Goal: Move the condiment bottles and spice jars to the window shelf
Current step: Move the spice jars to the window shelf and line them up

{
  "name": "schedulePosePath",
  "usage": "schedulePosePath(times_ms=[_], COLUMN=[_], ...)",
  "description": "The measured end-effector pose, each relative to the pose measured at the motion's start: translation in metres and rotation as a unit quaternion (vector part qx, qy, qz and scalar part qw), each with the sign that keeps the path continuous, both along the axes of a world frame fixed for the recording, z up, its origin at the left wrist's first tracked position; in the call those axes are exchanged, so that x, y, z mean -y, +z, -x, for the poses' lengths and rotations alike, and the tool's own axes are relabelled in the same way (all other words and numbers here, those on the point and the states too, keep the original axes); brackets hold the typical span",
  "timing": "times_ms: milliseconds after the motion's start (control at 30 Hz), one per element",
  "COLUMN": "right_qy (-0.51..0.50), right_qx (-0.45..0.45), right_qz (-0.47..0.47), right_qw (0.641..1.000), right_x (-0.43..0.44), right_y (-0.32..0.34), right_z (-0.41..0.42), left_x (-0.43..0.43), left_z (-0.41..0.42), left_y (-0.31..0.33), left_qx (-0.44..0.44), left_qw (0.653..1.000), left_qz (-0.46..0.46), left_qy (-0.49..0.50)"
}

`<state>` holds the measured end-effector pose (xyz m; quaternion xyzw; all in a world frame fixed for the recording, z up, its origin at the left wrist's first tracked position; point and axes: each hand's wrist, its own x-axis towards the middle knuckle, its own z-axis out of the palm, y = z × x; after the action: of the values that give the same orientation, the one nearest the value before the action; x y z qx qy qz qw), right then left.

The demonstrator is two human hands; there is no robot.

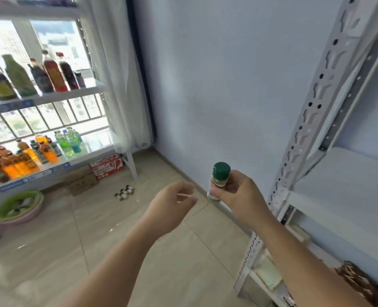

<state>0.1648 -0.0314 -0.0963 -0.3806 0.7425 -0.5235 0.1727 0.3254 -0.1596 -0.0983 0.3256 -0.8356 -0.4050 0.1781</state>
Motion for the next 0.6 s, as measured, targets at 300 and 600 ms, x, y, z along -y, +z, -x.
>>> schedulePosePath(times_ms=[300, 600], right_qy=[0.125, 0.198], right_qx=[-0.008, -0.015], right_qz=[-0.035, -0.013], right_qw=[0.991, 0.98], right_x=[0.127, 0.274], right_y=[-0.003, -0.008], right_z=[-0.024, -0.006], left_x=[0.088, 0.199], left_z=[-0.062, -0.055], left_y=[-0.014, -0.007], left_qx=[0.012, 0.03], left_qw=[0.994, 0.98], left_qz=[-0.021, -0.019], left_qy=[0.111, 0.196])
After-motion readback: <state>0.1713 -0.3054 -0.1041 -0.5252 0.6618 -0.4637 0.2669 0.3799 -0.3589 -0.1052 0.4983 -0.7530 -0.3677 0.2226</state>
